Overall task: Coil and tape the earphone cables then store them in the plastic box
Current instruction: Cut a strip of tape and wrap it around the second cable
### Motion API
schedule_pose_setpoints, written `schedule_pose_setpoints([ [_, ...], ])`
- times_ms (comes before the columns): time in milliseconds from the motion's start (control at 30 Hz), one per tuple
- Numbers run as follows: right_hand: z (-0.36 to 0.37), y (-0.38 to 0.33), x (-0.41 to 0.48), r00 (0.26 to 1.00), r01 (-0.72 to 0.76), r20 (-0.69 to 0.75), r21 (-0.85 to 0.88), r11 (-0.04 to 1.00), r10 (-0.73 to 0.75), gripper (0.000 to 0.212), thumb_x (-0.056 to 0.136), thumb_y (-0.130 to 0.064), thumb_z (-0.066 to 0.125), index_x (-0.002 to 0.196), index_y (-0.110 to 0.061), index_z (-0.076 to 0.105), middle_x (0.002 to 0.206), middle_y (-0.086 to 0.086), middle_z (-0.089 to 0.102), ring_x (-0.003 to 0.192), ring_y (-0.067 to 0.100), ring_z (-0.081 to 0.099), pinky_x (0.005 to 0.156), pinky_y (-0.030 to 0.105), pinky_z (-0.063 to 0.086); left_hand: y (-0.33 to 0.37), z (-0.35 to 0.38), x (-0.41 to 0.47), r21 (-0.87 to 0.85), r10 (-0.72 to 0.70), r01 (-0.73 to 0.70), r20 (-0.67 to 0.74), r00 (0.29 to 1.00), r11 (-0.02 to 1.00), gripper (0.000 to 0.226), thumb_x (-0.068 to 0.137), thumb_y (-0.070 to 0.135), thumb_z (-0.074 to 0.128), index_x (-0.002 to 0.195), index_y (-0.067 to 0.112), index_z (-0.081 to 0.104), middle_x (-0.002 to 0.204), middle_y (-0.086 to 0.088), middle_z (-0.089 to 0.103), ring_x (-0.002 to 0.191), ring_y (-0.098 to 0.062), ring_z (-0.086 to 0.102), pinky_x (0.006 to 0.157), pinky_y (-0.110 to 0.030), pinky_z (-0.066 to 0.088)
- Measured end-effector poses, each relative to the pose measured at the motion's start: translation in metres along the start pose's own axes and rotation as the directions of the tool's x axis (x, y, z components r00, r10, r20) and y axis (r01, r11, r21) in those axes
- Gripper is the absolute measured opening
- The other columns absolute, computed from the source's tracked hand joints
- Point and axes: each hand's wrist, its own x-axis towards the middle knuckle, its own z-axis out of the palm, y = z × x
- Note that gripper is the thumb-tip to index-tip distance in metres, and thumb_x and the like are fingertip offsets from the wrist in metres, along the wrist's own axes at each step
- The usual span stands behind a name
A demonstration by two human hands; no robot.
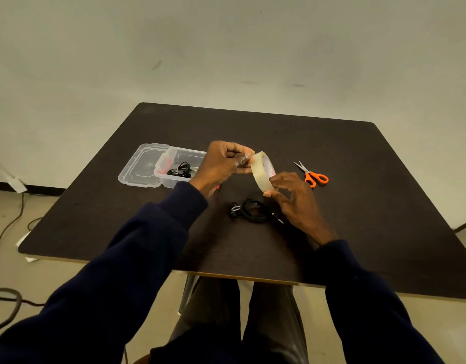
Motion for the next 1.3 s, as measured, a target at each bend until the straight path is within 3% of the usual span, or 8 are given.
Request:
schedule_pose_setpoints([
  [200,0.003,0.006,0.007,0.997,-0.021,-0.073,0.069,0.997,0.026,0.035,0.086,-0.022,0.081,0.118,-0.011,0.074,0.121,0.003,0.071,0.11,-0.002,0.055,0.089,0.009,0.042,0.005,-0.003,0.006,-0.008,-0.037,0.037,0.073,0.997,0.999,0.02,0.097,-0.002,0.062,0.114,-0.008,0.07,0.117,-0.019,0.073,0.106,-0.027,0.073,0.086,-0.037,0.064],
  [300,0.008,0.008,0.007,0.997,-0.018,-0.068,0.068,0.998,0.022,0.036,0.087,-0.021,0.08,0.121,-0.01,0.073,0.123,0.002,0.07,0.109,-0.007,0.051,0.085,0.005,0.037,0.003,-0.001,0.007,0.099,0.091,-0.087,-0.037,0.995,0.991,0.012,0.097,-0.002,0.065,0.102,-0.005,0.075,0.105,-0.015,0.076,0.089,-0.014,0.07,0.075,-0.024,0.059],
  [533,0.01,0.016,0.004,0.998,-0.052,-0.037,0.025,0.998,0.053,0.033,0.087,-0.02,0.079,0.119,-0.012,0.074,0.126,0.006,0.069,0.112,0.005,0.056,0.083,0.006,0.038,0.006,0.007,0.012,0.228,0.224,-0.181,-0.18,0.958,0.957,0.014,0.099,0.006,0.065,0.094,0.002,0.077,0.088,-0.009,0.075,0.068,-0.015,0.063,0.063,-0.026,0.054],
  [767,0.007,0.01,0.007,0.988,-0.148,-0.023,0.116,0.982,0.152,0.041,0.085,-0.018,0.082,0.125,-0.013,0.071,0.128,0.003,0.068,0.101,-0.001,0.06,0.097,0.027,0.055,0.016,0.011,0.027,0.144,0.128,-0.113,-0.1,0.987,0.983,0.014,0.098,0.007,0.068,0.101,-0.005,0.075,0.09,-0.02,0.077,0.065,-0.017,0.067,0.064,-0.026,0.058],
  [933,-0.003,0.008,0.006,0.989,-0.146,0.062,0.155,0.977,0.138,0.044,0.087,0.0,0.074,0.127,-0.019,0.072,0.132,-0.002,0.069,0.119,0.007,0.063,0.101,0.021,0.052,0.025,0.013,0.039,0.229,0.181,-0.175,-0.006,0.983,0.957,0.016,0.097,0.007,0.069,0.1,-0.007,0.076,0.089,-0.022,0.076,0.065,-0.013,0.067,0.063,-0.024,0.055],
  [1100,-0.037,0.026,0.013,0.905,-0.231,-0.384,-0.081,0.97,0.183,0.039,0.08,0.009,0.058,0.105,-0.011,0.08,0.105,0.005,0.077,0.101,0.024,0.069,0.09,0.036,0.054,0.032,0.017,0.047,0.276,0.163,-0.181,0.088,0.983,0.944,0.017,0.098,0.009,0.068,0.101,-0.007,0.074,0.093,-0.022,0.077,0.088,-0.031,0.076,0.079,-0.036,0.062],
  [1200,-0.057,0.046,0.025,0.908,-0.372,-0.32,-0.322,0.871,0.27,0.012,0.087,-0.009,0.071,0.092,-0.002,0.079,0.087,0.016,0.073,0.084,0.034,0.065,0.076,0.042,0.05,0.033,0.017,0.048,0.248,0.123,-0.143,0.097,0.988,0.958,0.019,0.099,0.01,0.067,0.104,-0.007,0.072,0.095,-0.023,0.076,0.093,-0.033,0.077,0.084,-0.041,0.063],
  [1300,-0.06,0.049,0.034,0.908,-0.418,-0.205,-0.393,0.819,0.365,0.023,0.094,-0.023,0.071,0.086,-0.003,0.079,0.078,0.013,0.071,0.075,0.03,0.065,0.07,0.04,0.053,0.035,0.017,0.049,0.255,0.113,-0.137,0.106,0.988,0.957,0.021,0.099,0.011,0.066,0.106,-0.008,0.071,0.097,-0.025,0.076,0.094,-0.034,0.077,0.086,-0.045,0.062],
])
